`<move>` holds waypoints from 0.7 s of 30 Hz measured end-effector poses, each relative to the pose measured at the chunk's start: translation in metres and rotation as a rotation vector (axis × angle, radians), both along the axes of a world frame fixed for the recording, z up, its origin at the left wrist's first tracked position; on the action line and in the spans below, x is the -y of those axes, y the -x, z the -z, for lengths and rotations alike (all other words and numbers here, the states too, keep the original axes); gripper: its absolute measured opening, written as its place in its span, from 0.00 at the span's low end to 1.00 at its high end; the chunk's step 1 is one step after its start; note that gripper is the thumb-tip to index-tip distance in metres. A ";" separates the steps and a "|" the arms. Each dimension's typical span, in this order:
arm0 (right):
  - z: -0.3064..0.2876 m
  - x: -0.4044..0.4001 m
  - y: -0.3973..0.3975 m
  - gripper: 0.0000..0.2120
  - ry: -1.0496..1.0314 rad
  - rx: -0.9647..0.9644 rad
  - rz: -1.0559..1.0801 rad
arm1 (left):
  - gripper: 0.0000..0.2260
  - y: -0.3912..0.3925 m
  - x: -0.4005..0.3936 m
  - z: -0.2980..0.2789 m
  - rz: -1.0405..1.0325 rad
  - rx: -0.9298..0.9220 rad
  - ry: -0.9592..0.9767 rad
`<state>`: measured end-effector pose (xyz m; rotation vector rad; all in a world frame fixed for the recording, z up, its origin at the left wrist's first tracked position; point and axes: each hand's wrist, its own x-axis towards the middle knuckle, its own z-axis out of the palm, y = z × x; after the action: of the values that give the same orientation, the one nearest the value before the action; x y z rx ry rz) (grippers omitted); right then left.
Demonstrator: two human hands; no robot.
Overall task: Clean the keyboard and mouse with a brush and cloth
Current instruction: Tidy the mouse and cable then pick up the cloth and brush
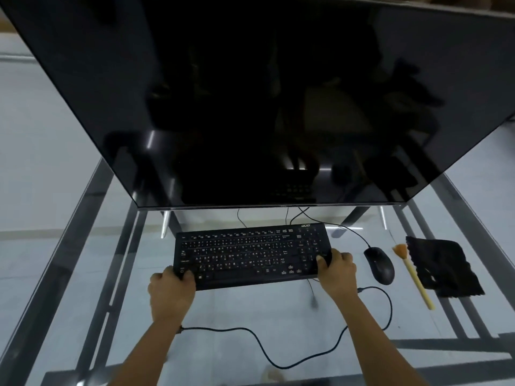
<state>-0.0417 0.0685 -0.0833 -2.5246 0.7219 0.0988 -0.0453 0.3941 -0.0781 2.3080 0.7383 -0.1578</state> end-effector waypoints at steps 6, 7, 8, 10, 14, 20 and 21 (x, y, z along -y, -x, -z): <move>0.008 -0.001 -0.009 0.12 -0.076 0.076 0.027 | 0.09 -0.014 -0.007 0.011 -0.064 0.136 0.089; 0.009 -0.002 -0.013 0.12 -0.082 0.083 0.026 | 0.09 -0.019 -0.008 0.011 -0.068 0.148 0.079; 0.011 -0.003 -0.017 0.12 -0.083 0.090 0.024 | 0.08 -0.025 -0.009 0.010 -0.070 0.158 0.074; 0.012 -0.006 -0.028 0.12 -0.088 0.103 0.019 | 0.06 -0.038 -0.011 0.009 -0.068 0.173 0.070; 0.012 -0.012 -0.051 0.12 -0.090 0.122 0.007 | 0.04 -0.059 -0.017 0.014 -0.052 0.153 0.062; 0.014 -0.011 -0.077 0.11 -0.072 0.082 0.008 | 0.02 -0.085 -0.015 0.010 -0.053 0.146 0.076; 0.014 -0.010 -0.082 0.11 -0.066 0.079 0.006 | 0.02 -0.091 -0.014 0.009 -0.049 0.147 0.072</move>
<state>0.0399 0.0787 -0.0978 -2.4485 0.6841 0.0201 0.0453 0.4077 -0.0874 2.2040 0.7022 0.0077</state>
